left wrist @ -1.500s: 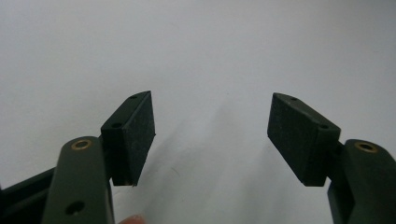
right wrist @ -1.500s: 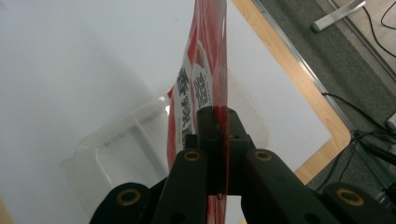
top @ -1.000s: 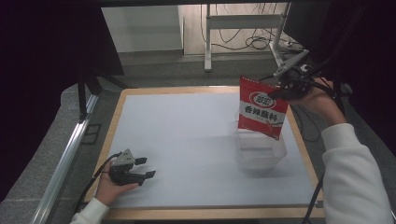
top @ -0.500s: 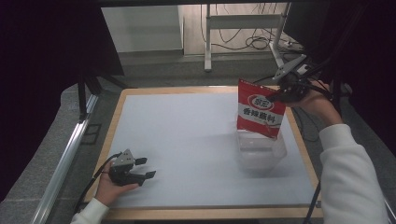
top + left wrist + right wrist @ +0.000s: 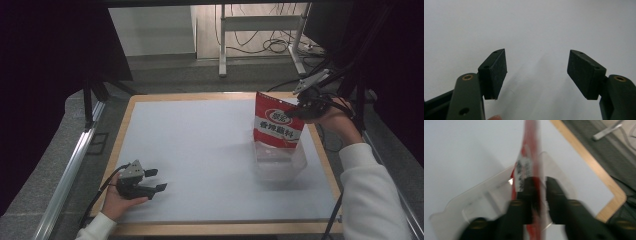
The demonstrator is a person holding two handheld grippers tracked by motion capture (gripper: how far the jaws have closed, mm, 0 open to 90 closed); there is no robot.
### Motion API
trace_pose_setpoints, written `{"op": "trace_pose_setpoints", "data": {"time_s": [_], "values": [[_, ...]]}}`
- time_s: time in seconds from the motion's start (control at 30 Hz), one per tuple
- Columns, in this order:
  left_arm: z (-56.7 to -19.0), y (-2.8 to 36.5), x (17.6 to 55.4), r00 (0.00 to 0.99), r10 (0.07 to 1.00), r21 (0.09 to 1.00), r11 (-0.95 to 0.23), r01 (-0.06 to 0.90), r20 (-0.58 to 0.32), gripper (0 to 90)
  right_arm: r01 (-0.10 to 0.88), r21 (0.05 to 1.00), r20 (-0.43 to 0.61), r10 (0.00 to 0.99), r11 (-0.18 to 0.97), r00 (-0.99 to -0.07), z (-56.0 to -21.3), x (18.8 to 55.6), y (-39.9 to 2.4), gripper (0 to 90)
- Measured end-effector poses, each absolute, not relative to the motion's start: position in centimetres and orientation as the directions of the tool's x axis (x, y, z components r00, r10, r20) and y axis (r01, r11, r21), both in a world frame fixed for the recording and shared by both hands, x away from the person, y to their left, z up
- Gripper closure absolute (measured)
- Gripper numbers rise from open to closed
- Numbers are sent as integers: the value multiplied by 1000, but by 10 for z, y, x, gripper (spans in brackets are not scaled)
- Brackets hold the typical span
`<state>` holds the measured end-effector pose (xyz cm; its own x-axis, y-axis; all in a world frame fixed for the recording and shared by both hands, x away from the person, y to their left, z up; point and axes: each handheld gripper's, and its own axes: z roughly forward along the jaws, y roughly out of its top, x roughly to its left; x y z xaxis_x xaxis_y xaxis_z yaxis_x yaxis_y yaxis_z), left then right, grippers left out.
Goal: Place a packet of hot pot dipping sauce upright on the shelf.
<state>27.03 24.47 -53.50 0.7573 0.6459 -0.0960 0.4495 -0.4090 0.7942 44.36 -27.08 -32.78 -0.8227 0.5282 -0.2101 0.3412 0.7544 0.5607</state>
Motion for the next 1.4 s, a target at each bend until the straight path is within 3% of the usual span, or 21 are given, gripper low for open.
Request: {"op": "trace_pose_setpoints", "data": {"time_s": [0.07, 0.1, 0.33, 0.6, 1.03, 1.4], "values": [[-535, 244, 270, 759, 643, 795, -409, 448, -97, 316, 339, 615, -235, 576, 712, -783, -322, 439, -265, 505], [-535, 244, 270, 760, 643, 795, -409, 448, -98, 316, 336, 638, -238, 592, 693, -770, -319, 437, -262, 465], [-533, 244, 272, 762, 638, 805, -390, 446, -113, 316, 278, 728, -257, 625, 626, -737, -299, 418, -226, 343], [-532, 242, 274, 768, 632, 805, -401, 437, -103, 315, 242, 782, -195, 594, 575, -781, -304, 400, -182, 321], [-533, 235, 277, 764, 636, 803, -399, 443, -106, 314, 281, 814, -37, 529, 508, -848, -408, 346, -149, 311], [-534, 232, 276, 747, 658, 794, -403, 455, -93, 312, 350, 783, 35, 524, 515, -851, -462, 329, -138, 296]]}}
